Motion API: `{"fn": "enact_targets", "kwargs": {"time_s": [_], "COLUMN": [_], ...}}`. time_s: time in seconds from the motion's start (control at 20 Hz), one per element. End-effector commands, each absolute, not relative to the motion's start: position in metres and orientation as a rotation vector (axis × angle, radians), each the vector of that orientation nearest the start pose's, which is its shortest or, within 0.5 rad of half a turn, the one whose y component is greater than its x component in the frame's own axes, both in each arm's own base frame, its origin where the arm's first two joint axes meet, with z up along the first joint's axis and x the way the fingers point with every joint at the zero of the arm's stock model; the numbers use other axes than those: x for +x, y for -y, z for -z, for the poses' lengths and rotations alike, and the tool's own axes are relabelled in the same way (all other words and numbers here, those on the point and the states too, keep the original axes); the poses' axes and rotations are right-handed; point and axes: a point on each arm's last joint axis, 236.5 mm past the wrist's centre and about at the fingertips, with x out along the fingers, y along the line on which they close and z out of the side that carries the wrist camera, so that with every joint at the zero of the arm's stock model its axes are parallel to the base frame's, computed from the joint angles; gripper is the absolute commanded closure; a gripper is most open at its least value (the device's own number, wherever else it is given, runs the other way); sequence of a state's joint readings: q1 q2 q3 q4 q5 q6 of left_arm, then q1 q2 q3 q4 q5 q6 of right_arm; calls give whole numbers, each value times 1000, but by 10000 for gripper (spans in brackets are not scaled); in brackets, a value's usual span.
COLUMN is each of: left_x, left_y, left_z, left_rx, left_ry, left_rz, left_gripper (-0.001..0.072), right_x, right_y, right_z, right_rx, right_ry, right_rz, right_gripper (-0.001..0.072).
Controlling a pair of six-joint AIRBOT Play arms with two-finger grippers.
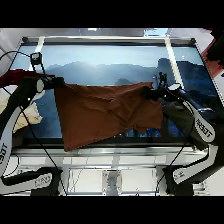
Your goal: Fold the shirts.
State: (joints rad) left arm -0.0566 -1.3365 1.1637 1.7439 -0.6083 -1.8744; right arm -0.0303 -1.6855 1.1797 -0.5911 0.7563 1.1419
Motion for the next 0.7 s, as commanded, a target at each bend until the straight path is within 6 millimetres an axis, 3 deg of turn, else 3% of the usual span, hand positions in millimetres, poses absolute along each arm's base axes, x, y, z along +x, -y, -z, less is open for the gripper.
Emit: {"fn": "enact_targets", "kwargs": {"time_s": [0.0,0.15,0.25,0.35,0.45,0.55,0.65], "left_x": [504,488,458,417,366,313,270], "left_y": [-2,-10,-15,-23,-31,-35,-37], "left_z": [-105,-197,-260,-322,-386,-444,-486], "left_rx": [-42,46,108,153,167,169,199], "left_ry": [-662,-531,-446,-337,-195,-39,69], "left_rz": [-103,-103,-102,-123,-150,-165,-176], "left_gripper": [699,699,699,699,699,700,700], "right_x": [499,474,438,391,337,280,228], "right_y": [-119,-103,-94,-86,-75,-62,-58], "right_z": [2,-99,-185,-267,-335,-387,-434], "right_rx": [684,610,534,469,384,276,137], "right_ry": [-925,-775,-624,-446,-278,-168,-60], "right_rz": [-437,-521,-561,-552,-489,-363,-240], "right_gripper": [684,684,684,685,686,686,687]}}
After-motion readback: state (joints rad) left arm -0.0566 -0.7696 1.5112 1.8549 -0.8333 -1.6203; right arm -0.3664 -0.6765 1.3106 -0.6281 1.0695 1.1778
